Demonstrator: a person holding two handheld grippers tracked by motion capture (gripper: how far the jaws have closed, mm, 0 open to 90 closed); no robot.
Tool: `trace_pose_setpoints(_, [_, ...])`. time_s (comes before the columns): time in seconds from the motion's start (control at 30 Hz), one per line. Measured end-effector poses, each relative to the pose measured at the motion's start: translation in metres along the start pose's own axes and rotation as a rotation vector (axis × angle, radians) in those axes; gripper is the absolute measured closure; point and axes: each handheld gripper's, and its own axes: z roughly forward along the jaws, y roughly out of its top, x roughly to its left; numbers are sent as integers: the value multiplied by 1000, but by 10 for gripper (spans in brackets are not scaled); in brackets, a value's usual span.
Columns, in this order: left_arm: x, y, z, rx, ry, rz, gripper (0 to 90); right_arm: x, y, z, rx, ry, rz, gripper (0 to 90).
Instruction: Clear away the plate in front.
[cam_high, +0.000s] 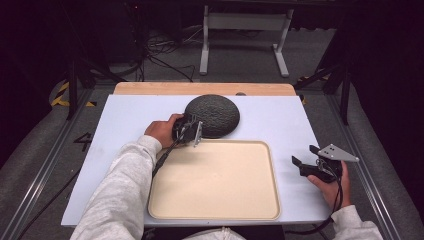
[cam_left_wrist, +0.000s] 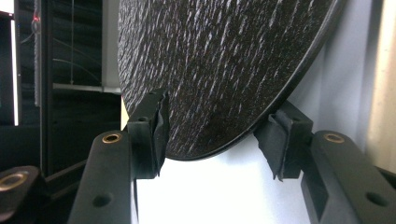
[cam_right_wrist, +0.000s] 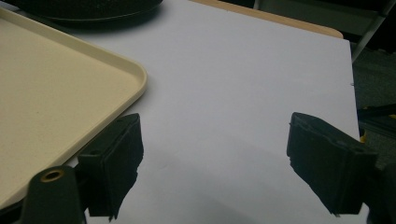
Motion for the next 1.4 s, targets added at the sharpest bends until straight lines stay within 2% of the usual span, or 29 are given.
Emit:
trace_pose_setpoints(0.07, [-1,0,0,-2,-4,-3,491,0,0,1,3,-1,1,192])
trace_pose_setpoints(0.1, [-2,0,1,0,-11,5,538,0,0,1,5,-1,1,191])
trace_pose_setpoints(0.13, [-5,1,2,-1,-9,14,634,0,0,2,9,-1,-6,191])
trace_pose_setpoints(0.17, [-7,3,3,6,-6,50,696,0,0,2,9,-1,-6,191])
trace_pose_setpoints(0.27, [-10,4,3,-3,17,67,726,0,0,2,10,-2,-6,191])
trace_pose_setpoints(0.33, [-17,8,3,-12,79,129,750,-1,0,2,10,-6,-3,191])
trace_pose_setpoints(0.4, [-19,12,2,-30,114,141,791,-1,-1,2,10,-10,1,190])
trace_pose_setpoints(0.5, [-19,18,0,-46,142,157,836,-1,-1,2,14,-11,-2,190])
trace_pose_setpoints(0.57, [-21,22,0,-35,162,175,861,-1,-1,2,17,-14,-6,190])
trace_pose_setpoints(0.63, [-22,23,0,-48,167,161,871,-1,-1,3,18,-15,-6,190])
trace_pose_setpoints(0.77, [-26,30,0,-30,181,180,873,-2,-1,2,19,-17,-6,191])
trace_pose_setpoints(0.8, [-28,30,0,-27,179,163,873,-2,-1,2,21,-19,-6,191])
trace_pose_setpoints(0.93, [-28,32,-1,-23,184,153,873,-2,-1,2,22,-21,-7,192])
trace_pose_setpoints(1.13, [-30,35,-6,-3,193,155,874,-2,-1,3,26,-27,-3,193])
trace_pose_setpoints(1.23, [-27,36,-12,-23,218,142,874,-2,-1,3,27,-28,-5,193])
trace_pose_setpoints(1.4, [-24,39,-28,-26,225,120,874,-2,-1,2,19,-28,-3,193])
